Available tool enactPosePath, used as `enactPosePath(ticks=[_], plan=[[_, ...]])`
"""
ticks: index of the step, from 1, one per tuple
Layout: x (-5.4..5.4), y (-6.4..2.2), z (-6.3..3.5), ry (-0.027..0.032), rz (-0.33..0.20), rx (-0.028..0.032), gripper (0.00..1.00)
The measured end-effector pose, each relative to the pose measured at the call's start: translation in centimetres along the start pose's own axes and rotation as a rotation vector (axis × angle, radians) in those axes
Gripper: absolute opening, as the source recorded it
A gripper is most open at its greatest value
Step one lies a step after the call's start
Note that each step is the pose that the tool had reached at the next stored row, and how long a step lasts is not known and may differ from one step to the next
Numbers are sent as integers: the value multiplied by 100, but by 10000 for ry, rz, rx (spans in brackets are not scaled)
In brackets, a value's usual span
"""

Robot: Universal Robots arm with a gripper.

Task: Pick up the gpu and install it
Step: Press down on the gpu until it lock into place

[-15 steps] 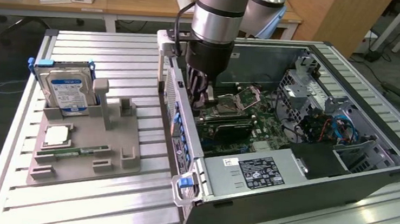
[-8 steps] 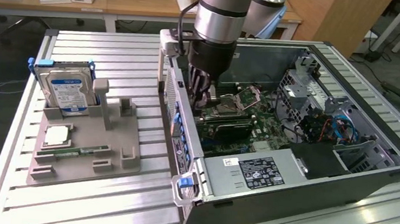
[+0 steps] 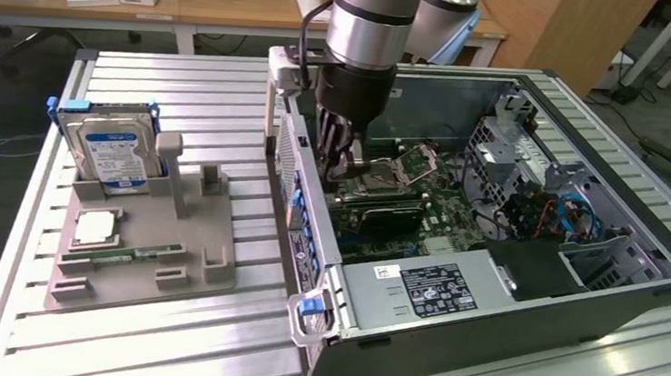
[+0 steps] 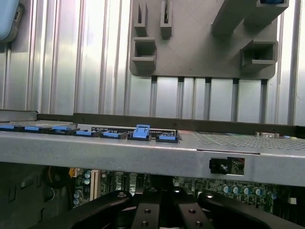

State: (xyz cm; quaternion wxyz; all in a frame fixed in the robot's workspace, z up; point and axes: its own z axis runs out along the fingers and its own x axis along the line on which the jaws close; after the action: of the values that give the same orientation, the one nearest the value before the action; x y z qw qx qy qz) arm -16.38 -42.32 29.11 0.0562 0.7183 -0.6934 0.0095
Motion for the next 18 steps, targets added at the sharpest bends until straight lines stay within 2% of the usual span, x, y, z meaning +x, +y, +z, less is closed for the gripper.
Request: enactPosePath(ticks=[7,18], plan=[[1,2,-24,56,-12,-1,10],[50,25,-18,61,-73,6,10]])
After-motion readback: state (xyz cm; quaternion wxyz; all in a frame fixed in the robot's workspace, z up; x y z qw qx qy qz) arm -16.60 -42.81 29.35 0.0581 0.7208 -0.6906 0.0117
